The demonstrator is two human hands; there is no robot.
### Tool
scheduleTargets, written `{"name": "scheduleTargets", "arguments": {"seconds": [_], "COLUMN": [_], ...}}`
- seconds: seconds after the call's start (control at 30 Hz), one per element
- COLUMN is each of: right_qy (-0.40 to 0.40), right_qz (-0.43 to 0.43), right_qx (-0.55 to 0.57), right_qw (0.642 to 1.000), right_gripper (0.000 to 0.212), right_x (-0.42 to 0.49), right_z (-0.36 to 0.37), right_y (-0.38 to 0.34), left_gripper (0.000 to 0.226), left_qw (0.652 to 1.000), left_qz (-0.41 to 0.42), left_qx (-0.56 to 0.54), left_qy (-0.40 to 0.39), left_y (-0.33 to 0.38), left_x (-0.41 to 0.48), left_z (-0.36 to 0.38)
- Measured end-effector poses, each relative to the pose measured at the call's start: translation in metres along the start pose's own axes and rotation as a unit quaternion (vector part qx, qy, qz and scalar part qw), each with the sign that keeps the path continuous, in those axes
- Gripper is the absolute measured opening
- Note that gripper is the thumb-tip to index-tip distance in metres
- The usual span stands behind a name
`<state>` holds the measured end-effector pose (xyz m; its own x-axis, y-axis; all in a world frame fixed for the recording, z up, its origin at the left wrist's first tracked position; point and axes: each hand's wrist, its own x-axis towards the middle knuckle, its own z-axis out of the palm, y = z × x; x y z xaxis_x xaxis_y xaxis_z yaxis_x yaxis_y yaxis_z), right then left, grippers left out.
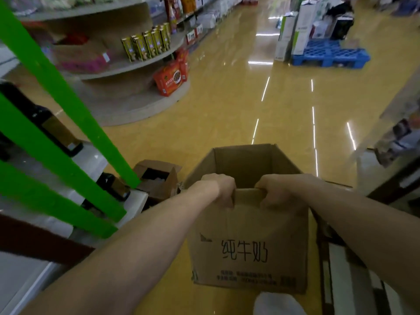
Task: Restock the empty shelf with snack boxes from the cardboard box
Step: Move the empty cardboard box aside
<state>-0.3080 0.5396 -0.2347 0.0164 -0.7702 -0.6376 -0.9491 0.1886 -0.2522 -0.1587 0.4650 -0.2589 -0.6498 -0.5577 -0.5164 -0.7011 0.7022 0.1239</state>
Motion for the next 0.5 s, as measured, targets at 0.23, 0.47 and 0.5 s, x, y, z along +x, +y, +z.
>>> {"name": "scheduleTargets", "arguments": {"seconds": [0.23, 0.47, 0.5], "right_qy": [-0.02, -0.039, -0.042], "right_qz": [-0.057, -0.106, -0.114], "right_qx": [-0.069, -0.12, -0.132], "right_qw": [0.996, 0.986, 0.984], "right_gripper": [0.03, 0.028, 0.027], "right_x": [0.12, 0.239, 0.26], "right_z": [-0.122, -0.225, -0.237], "right_y": [0.058, 0.062, 0.059], "left_gripper": [0.013, 0.016, 0.017], "left_qw": [0.997, 0.986, 0.983], "left_qz": [-0.064, -0.13, -0.141], "left_qx": [-0.04, -0.1, -0.108], "left_qy": [0.008, 0.04, 0.044], "left_y": [-0.03, -0.095, -0.108], "left_x": [0.117, 0.208, 0.222], "left_z": [-0.087, -0.141, -0.146]}}
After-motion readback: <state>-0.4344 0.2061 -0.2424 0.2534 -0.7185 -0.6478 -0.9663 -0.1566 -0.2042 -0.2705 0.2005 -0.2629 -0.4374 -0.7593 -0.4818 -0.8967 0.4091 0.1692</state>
